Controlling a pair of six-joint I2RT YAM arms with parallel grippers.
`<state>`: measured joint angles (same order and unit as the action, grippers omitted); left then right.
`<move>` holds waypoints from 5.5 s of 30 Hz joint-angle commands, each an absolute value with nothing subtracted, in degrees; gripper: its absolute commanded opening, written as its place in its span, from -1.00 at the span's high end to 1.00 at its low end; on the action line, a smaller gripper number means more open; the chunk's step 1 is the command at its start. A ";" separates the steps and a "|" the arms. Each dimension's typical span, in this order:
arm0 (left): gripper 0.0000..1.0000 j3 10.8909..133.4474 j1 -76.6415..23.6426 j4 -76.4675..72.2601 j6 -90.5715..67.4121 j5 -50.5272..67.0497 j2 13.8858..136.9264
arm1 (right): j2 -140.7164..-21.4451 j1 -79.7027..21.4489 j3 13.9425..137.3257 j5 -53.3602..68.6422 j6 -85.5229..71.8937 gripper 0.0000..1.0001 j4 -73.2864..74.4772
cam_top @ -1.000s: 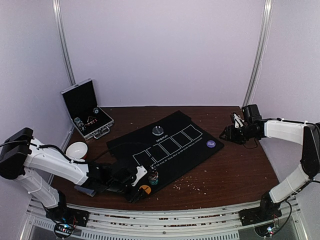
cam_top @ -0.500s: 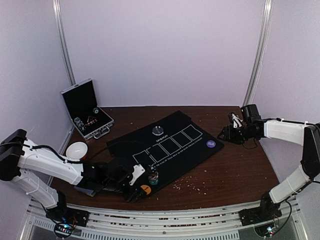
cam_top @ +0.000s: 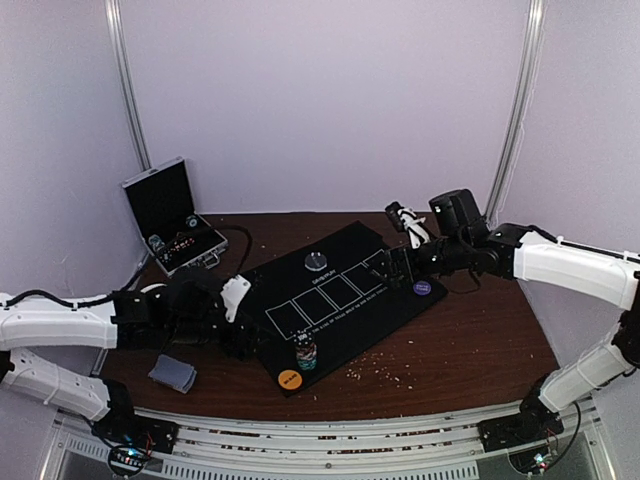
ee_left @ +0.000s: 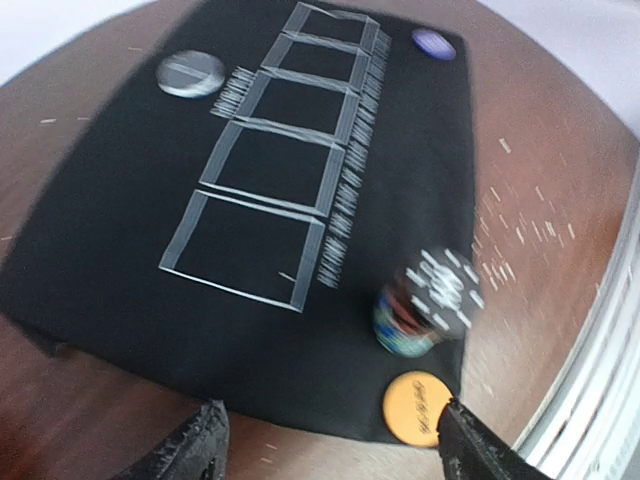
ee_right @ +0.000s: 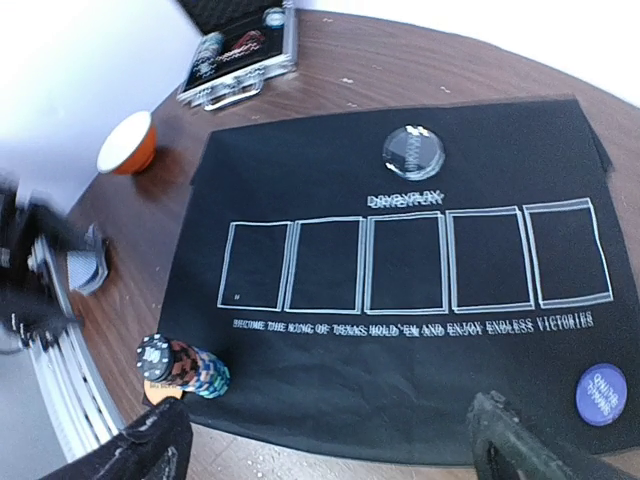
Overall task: Distribute texas hold em gaming equipment
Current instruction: Adjust the big blind button in the big blind area, then pick up the pile of poker chips from the pile of poker chips, then place the poker chips pile in the small blind area.
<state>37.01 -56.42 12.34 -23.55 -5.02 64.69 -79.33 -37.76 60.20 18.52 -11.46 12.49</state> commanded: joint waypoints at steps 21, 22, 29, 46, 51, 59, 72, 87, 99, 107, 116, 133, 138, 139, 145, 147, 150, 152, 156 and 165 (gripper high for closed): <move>-0.96 46.14 -44.56 21.88 -31.29 -9.25 74.06 | -110.86 -64.71 87.09 -0.83 -4.54 -1.00 26.10; -0.96 46.14 -44.56 21.72 -31.14 -9.15 74.06 | -111.62 -64.88 87.75 -1.09 -4.35 -1.00 27.03; -0.96 45.96 -44.56 21.47 -30.45 -8.97 74.75 | -114.51 -65.99 90.04 -2.44 -3.43 -0.68 30.33; -0.95 46.05 -44.56 21.24 -29.62 -9.05 74.95 | -117.48 -65.98 91.78 -2.00 -2.44 -0.24 31.22; -0.95 45.97 -44.56 21.25 -29.52 -8.91 74.97 | -117.30 -65.99 92.04 -2.12 -2.46 0.03 31.31; -0.95 45.88 -44.57 21.05 -28.77 -9.05 74.81 | -116.82 -65.92 92.32 -1.47 -2.26 0.34 31.79; -0.95 45.64 -44.56 20.87 -28.14 -9.09 74.88 | -115.90 -66.01 94.18 1.32 -2.05 1.00 33.30; -0.94 45.14 -44.56 20.97 -28.15 -9.46 74.26 | -113.02 -63.93 98.51 -1.71 -1.09 1.00 35.24; -0.94 45.15 -44.56 21.28 -27.95 -9.97 74.31 | -99.88 -44.68 79.83 -5.67 -1.31 1.00 29.99; -0.94 44.79 -44.58 21.41 -28.04 -10.01 74.12 | -99.26 -33.10 69.72 -5.71 0.30 1.00 22.90; -0.94 44.48 -44.56 21.88 -28.39 -10.55 73.34 | -105.03 -28.76 68.30 -3.01 1.51 1.00 16.02; -0.94 44.82 -44.56 22.07 -28.33 -10.80 74.01 | -106.94 -30.40 61.55 -3.96 0.09 1.00 9.78; -0.94 44.88 -44.56 22.09 -28.12 -11.09 73.87 | -108.01 -30.41 61.32 -4.44 -0.16 1.00 9.73; -0.94 44.91 -44.56 22.12 -28.10 -11.23 73.83 | -107.97 -30.41 61.16 -4.52 -0.24 1.00 9.88; -0.95 44.96 -44.56 22.10 -27.73 -11.21 73.87 | -107.84 -30.50 59.88 -4.91 0.00 0.48 10.31; -0.95 45.08 -44.56 22.07 -27.57 -11.25 74.00 | -108.50 -30.50 60.07 -4.99 0.00 0.36 10.58; -0.95 45.08 -44.56 22.20 -27.60 -11.26 73.85 | -108.98 -30.50 60.58 -5.01 0.00 0.21 10.96; -0.95 45.09 -44.60 22.20 -27.60 -11.30 73.63 | -108.85 -30.50 60.93 -5.14 0.00 0.13 11.07; -0.95 45.08 -44.57 22.31 -27.52 -11.52 73.30 | -108.64 -30.49 61.16 -5.11 0.07 -0.01 11.25; -0.95 45.09 -44.56 22.25 -27.47 -11.63 73.31 | -108.22 -30.50 62.94 -3.88 0.26 -0.11 13.27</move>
<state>44.73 -44.93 22.63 -28.38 -10.85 74.46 -106.85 -30.15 61.89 -3.95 -0.14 9.10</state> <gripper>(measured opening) 0.976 0.543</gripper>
